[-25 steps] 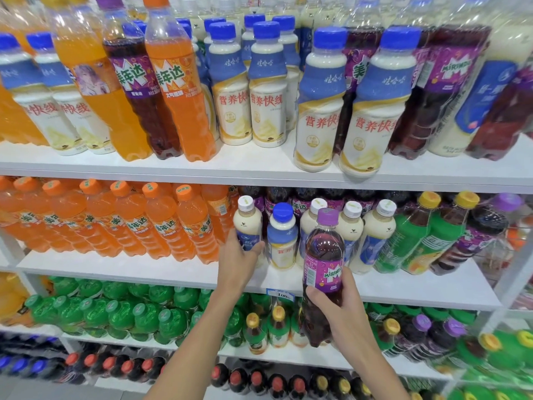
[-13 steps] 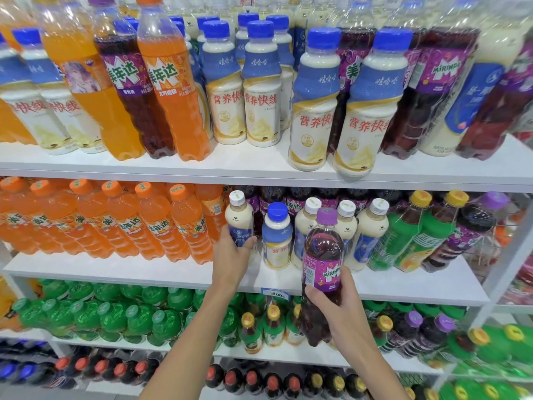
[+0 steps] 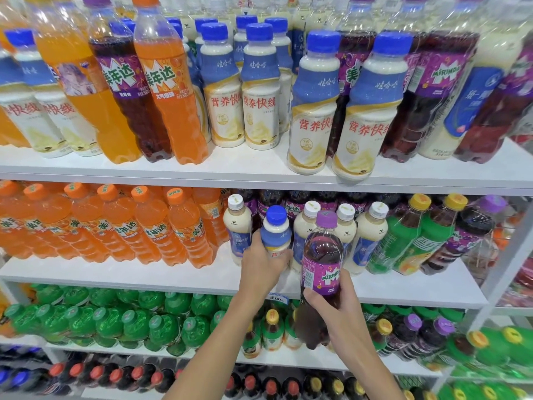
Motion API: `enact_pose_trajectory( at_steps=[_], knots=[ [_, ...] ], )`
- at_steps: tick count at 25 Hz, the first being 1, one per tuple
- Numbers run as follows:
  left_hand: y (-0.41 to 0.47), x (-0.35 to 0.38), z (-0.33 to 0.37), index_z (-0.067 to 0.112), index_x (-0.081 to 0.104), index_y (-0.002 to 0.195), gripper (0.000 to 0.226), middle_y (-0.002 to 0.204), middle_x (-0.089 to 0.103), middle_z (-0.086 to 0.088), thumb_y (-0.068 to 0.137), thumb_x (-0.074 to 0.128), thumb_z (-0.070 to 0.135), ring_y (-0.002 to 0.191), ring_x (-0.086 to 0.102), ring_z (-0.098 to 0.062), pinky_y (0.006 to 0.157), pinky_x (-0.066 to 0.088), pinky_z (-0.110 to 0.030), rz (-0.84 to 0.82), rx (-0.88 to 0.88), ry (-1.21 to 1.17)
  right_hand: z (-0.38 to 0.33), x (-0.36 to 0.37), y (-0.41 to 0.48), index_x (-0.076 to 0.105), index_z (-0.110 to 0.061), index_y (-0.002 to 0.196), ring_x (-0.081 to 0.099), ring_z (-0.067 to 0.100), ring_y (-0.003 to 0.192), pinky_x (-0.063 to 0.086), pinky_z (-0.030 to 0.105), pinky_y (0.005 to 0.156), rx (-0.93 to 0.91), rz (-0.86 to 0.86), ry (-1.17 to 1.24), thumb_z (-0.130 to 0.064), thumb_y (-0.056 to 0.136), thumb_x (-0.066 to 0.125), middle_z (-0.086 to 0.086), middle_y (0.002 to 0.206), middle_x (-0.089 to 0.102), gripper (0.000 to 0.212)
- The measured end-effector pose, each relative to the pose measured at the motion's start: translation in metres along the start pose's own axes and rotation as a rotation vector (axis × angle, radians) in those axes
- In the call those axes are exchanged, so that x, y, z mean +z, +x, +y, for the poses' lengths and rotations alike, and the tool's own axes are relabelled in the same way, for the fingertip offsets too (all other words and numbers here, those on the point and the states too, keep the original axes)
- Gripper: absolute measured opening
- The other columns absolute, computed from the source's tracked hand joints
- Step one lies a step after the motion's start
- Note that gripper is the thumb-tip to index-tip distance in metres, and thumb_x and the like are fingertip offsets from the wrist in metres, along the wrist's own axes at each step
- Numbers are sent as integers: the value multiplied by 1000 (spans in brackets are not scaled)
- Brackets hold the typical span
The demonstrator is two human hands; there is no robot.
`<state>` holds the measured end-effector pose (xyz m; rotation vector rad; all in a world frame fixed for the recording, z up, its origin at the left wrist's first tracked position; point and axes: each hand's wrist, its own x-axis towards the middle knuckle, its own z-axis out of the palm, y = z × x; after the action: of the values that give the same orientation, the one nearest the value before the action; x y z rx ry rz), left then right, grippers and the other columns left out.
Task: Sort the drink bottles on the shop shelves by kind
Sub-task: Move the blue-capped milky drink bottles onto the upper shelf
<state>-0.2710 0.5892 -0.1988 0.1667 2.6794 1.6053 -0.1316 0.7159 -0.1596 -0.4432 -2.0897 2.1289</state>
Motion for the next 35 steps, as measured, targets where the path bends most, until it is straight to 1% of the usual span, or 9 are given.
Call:
enact_pose_trajectory(
  at_steps=[5,8,11,17,20,24,27,31,35],
  knots=[
    [4,12,-14,25,53,120,55,109,68,12,78,89,24,99,68,-11,74,46,-6,16,-42,-134,-2,-2,-1,58,-28,115,65,7,90,50,27,80,-11,0,-10,-15,92,74,-13,94,70,30],
    [-3,8,-20,23,60,121,52,109,73,13,76,88,23,95,68,2,79,50,-11,26,-10,-159,-3,-3,0,58,-28,114,66,7,89,50,27,78,-13,5,-15,-16,93,74,-14,94,70,29],
    [-18,-5,-21,25,66,119,49,106,75,16,75,87,19,92,69,5,77,52,-12,17,-25,-194,-3,-2,4,57,-28,112,66,13,90,52,36,82,-7,9,-15,-21,92,74,-10,93,69,28],
    [-40,-47,-6,26,69,108,36,90,76,13,78,86,18,81,70,-5,68,53,-15,-42,-64,-374,-7,18,14,56,-33,119,68,3,92,56,31,83,-30,-30,3,-23,93,73,-18,95,69,32],
    [-45,-72,12,26,70,108,42,93,77,5,69,83,35,82,73,-10,68,54,-20,-48,-55,-474,-10,30,18,56,-34,119,68,3,93,54,30,82,-58,-48,-26,-27,93,73,-20,97,69,33],
    [-48,-100,24,19,70,108,46,89,78,3,66,81,34,77,74,-12,64,54,-21,-55,-26,-540,-17,48,23,56,-32,121,69,9,97,56,35,85,-79,-58,-41,-34,89,77,-16,99,70,38],
    [-49,-117,26,16,70,106,57,88,79,2,58,80,43,76,74,-11,62,54,-21,-48,17,-554,-21,67,33,53,-33,124,68,2,98,56,28,84,-131,-7,-87,-32,86,81,-19,104,70,47],
    [-49,-131,26,15,70,108,58,90,79,0,58,80,42,78,75,-14,63,55,-23,-70,57,-557,-16,89,53,49,-23,124,67,3,93,50,16,73,-156,33,-138,-25,88,80,-8,105,69,48],
    [-48,-137,21,18,70,107,57,94,79,-7,58,81,43,83,76,-25,69,60,-34,-72,47,-536,-7,101,76,41,-16,132,63,10,105,48,18,79,-159,77,-149,-20,92,76,0,117,64,53]
  ],
)
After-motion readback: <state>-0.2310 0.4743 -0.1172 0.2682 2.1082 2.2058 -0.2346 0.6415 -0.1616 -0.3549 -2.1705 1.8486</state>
